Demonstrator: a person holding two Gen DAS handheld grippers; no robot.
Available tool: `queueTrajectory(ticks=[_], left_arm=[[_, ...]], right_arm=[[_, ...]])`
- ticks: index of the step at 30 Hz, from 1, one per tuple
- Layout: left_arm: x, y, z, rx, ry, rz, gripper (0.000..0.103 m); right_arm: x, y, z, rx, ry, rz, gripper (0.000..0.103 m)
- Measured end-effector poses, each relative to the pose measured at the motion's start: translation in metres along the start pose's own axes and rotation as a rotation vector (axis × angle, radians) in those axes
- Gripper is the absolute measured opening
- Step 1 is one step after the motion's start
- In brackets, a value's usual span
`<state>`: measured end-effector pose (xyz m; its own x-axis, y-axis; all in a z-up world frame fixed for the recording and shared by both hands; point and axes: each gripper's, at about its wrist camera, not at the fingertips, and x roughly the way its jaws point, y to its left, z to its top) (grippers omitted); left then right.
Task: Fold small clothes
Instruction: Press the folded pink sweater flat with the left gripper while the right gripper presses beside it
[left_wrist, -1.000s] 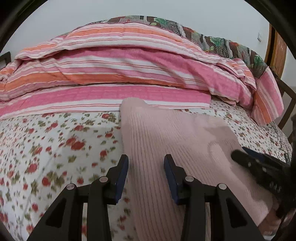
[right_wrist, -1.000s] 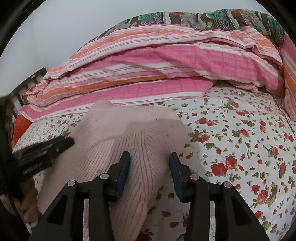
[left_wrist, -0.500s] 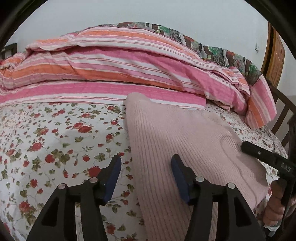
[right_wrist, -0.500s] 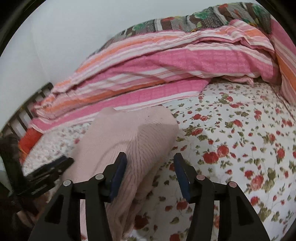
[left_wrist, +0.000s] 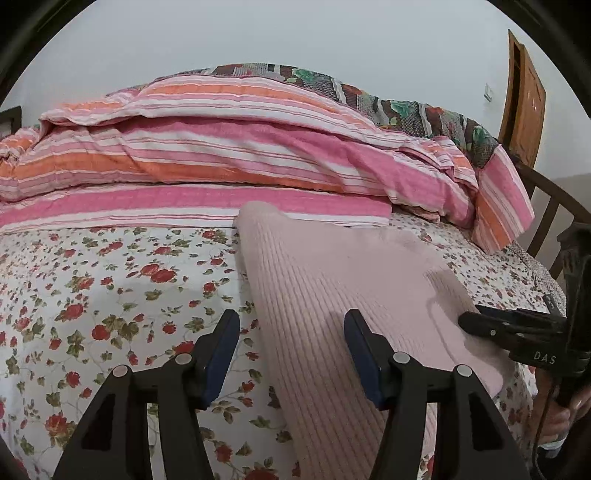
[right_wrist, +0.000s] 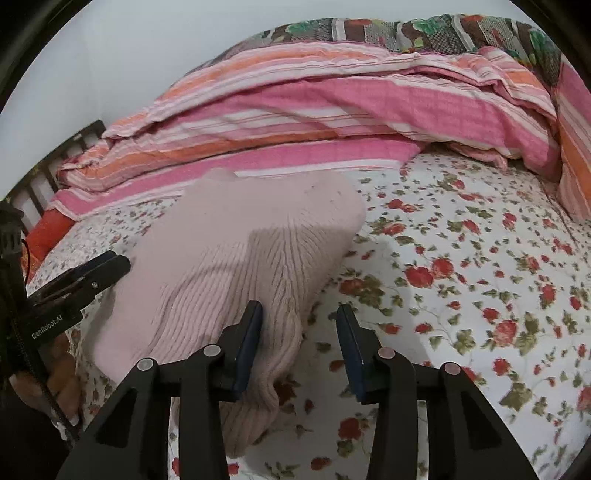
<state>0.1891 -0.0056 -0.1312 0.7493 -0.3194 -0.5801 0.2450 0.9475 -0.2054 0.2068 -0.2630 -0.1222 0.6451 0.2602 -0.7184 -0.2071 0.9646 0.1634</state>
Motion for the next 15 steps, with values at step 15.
queueTrajectory(ticks=[15], left_arm=[[0.013, 0.005, -0.002, -0.040, 0.025, -0.011, 0.059]], right_arm=[[0.007, 0.013, -0.006, -0.008, -0.166, -0.109, 0.051]])
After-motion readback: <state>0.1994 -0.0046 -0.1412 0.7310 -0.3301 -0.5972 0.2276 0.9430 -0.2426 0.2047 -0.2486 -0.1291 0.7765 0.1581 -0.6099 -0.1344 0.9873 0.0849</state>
